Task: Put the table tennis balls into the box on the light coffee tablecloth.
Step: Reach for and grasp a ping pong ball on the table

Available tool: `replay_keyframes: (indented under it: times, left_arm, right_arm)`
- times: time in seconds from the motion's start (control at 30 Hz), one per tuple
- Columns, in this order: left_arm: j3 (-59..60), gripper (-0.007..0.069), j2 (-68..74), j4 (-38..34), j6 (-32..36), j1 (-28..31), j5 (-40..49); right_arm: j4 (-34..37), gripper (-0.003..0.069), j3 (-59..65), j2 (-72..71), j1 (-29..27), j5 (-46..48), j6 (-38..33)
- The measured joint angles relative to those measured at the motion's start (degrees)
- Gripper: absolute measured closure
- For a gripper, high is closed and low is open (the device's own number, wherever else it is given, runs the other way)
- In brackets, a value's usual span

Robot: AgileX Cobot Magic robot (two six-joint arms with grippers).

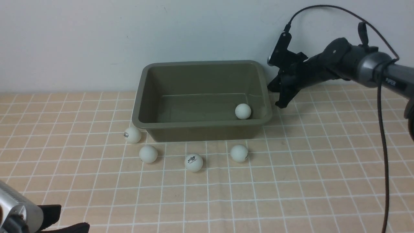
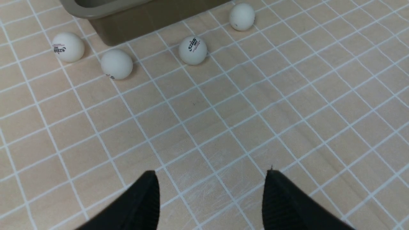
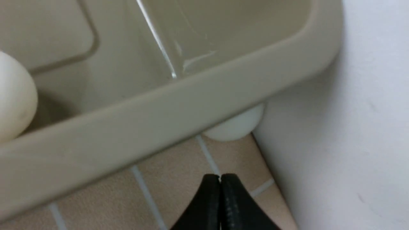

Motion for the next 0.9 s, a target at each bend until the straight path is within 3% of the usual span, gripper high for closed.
replay_keyframes:
  times: [0.27,0.37,0.47,0.53,0.7,0.9]
  left_arm:
    - [0.0,0.0262,0.0,0.1,0.0,0.0,0.0]
    - [0.0,0.0262,0.0,0.1,0.0,0.0,0.1]
    - [0.0,0.0262,0.0,0.1,0.0,0.0,0.3]
    - [0.0,0.0262,0.0,0.2,0.0,0.0,1.4]
    - [0.0,0.0262,0.0,0.2,0.0,0.0,2.5]
    - [0.0,0.0262,0.0,0.6,0.0,0.0,2.6]
  right_arm:
    - [-0.6,0.0669,0.0,-1.9,-3.5,3.5,1.0]
    - [-0.6,0.0636,0.0,-1.9,-3.7,5.7,1.1]
    - [0.5,0.0559,0.0,-1.9,-3.5,6.0,1.7]
    - [1.2,0.0452,0.0,-1.9,-3.5,5.1,3.4]
    - [0.4,0.0282,0.0,-1.9,-3.5,4.3,5.4]
    - [1.5,0.0236,0.0,-1.3,-3.5,7.5,5.7]
